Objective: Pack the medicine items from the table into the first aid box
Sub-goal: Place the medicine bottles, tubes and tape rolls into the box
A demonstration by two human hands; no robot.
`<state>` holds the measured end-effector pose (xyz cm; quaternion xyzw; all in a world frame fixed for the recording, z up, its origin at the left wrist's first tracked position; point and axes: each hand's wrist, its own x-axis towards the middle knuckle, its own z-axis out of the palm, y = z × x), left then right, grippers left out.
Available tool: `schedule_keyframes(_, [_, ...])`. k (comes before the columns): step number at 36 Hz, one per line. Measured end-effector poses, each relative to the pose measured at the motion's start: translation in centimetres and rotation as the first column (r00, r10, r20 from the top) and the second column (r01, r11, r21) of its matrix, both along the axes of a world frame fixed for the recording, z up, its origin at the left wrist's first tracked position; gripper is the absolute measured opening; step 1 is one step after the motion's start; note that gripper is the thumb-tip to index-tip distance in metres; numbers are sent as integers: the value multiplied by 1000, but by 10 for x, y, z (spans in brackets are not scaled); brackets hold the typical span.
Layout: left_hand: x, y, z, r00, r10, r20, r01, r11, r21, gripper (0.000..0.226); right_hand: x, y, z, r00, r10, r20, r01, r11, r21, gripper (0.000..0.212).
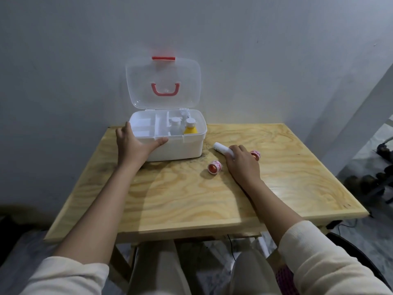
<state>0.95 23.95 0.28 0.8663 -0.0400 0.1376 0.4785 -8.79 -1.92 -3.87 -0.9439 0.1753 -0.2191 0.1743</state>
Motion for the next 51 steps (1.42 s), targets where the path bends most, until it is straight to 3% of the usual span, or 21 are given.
schedule_keyframes(5, [-1,-1,0,1000,-6,-21,6,1000,5,111,-4,0,4,997,-39,62,30,989,148,25])
schedule_keyframes(11, [-1,3,0,999,-37,-23,37,999,-11,105,-4,-4,31,956,-113,270,35,960,279,26])
schedule_keyframes(18, [-6,8,-2,997,-79,-5,78,997,-23,106,11,38,89,888,-9,460,-185,908,376,24])
schedule_keyframes(26, [-7,19,-2,989,-135,-61,132,990,-52,122,31,118,108,913,235,334,-335,898,285,28])
schedule_keyframes(32, [-6,27,-1,979,-200,-34,195,975,-102,111,47,137,103,960,206,189,-235,961,147,25])
schedule_keyframes(42, [2,34,-8,975,-223,8,222,965,-138,101,58,149,95,975,156,160,-158,987,0,17])
schedule_keyframes(51, [9,35,-16,971,-236,25,237,958,-163,111,60,149,85,977,164,139,-156,985,-72,29])
